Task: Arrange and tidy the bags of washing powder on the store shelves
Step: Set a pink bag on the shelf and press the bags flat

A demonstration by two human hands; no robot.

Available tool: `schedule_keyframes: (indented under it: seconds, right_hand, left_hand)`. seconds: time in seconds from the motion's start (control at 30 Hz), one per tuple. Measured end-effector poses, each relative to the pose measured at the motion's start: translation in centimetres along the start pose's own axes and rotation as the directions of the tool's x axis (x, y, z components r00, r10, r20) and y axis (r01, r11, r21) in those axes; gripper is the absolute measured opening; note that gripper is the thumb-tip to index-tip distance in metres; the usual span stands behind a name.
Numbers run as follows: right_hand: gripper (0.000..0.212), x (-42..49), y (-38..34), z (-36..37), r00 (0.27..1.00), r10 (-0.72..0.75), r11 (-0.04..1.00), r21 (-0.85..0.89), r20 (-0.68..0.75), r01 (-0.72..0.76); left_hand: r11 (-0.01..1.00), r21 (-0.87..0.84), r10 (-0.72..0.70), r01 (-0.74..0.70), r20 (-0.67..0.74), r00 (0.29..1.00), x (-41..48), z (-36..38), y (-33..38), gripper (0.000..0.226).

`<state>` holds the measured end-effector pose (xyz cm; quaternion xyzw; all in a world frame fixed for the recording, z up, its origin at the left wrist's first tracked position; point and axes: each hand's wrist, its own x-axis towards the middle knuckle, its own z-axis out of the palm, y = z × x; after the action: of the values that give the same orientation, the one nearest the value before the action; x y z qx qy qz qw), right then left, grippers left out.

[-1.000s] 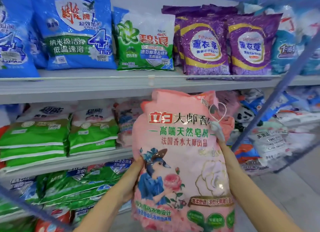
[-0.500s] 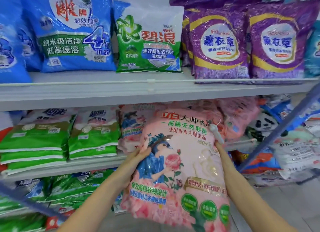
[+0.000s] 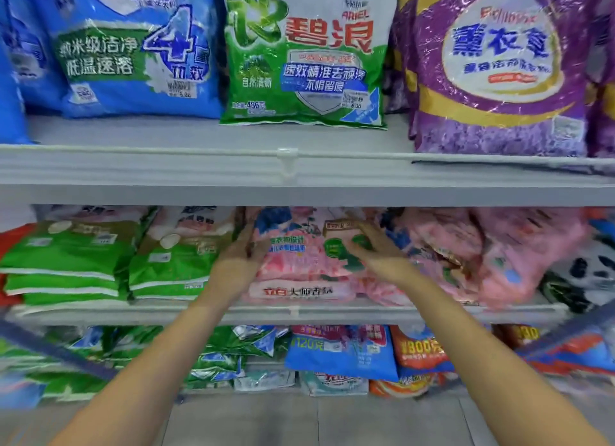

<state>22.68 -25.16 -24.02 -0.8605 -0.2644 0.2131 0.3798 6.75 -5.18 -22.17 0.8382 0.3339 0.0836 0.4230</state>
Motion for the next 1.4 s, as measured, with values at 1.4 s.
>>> schedule_keyframes:
  seconds: [1.4]
  right_hand:
    - [0.041, -12.4, 14.8, -13.7, 0.775, -0.177, 0.716, -0.620, -0.607, -0.322]
  left_hand:
    - [0.939, -0.090, 0.336, -0.332, 0.033, 0.941, -4.4, 6.5, 6.9, 0.018]
